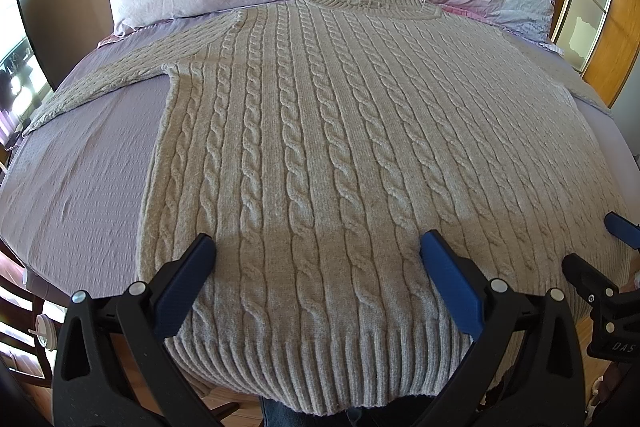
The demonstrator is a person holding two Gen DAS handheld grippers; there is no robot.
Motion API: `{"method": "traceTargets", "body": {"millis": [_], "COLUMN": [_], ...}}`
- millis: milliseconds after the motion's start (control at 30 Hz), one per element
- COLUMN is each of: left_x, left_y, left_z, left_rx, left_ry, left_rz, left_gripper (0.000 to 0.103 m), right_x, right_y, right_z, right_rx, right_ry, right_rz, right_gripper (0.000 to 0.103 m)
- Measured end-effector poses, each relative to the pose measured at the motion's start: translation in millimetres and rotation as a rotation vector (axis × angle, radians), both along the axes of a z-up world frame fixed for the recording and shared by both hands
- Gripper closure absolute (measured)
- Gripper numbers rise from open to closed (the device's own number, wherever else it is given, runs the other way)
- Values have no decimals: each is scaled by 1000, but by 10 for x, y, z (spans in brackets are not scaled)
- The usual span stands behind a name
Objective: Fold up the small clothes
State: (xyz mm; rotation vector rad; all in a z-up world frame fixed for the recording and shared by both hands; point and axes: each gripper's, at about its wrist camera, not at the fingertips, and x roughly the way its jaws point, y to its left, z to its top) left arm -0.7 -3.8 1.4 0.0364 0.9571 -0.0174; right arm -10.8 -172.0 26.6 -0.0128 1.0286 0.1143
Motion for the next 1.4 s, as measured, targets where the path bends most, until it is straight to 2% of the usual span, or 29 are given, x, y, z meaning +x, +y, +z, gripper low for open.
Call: {"method": "traceTargets", "body": {"millis": [367, 500, 533, 633, 733, 767, 800, 867, 967, 1067, 1133, 1233, 1333, 1367, 1400], "left_x": [11, 43, 50, 75, 89, 103, 113, 133, 122, 61, -4, -78, -149, -166, -181], "left_y": [30, 46, 54, 81, 137, 190, 234, 340, 534, 747, 924, 1234, 1533, 1632, 1758], "left_z": [19, 21, 21, 26, 55, 83, 107, 172, 304, 438, 520, 616, 703, 726, 753], "left_rx": [-5, -11, -12, -21, -61, -95, -115, -135, -127, -98, -114, -174, -179, -185, -196], "left_ry": [6, 23, 27, 46, 57, 58, 56, 48, 19, -10, -20, -26, -40, -38, -35], "left_rz": [-9, -20, -29, -59, -77, -72, -60, -19, 41, 103, 144, 225, 339, 375, 417], "left_gripper": [2, 2, 2, 2, 2, 2, 2, 2, 2, 2, 2, 2, 2, 2, 2], "right_x": [14, 103, 131, 335, 671, 833, 951, 1216, 1414, 1465, 1475, 1483, 1510, 1503, 1492], "right_y": [-6, -90, -141, -639, -1359, -1694, -1962, -2576, -3286, -3782, -3974, -4075, -4164, -4186, -4203], "right_z": [8, 49, 76, 320, 517, 546, 544, 456, 221, -52, -224, -308, -369, -413, -432], "right_rx": [0, 38, 52, 148, 222, 252, 282, 368, 497, 591, 647, 705, 722, 744, 769], "right_ry": [17, 42, 37, -49, -110, -115, -114, -75, -33, 5, 23, -25, -43, -53, -72], "right_rz": [34, 65, 50, -105, -308, -394, -460, -618, -813, -1003, -1092, -1147, -1182, -1204, -1220], "right_gripper": [1, 1, 1, 1, 1, 6, 15, 19, 37, 47, 54, 64, 82, 93, 94]}}
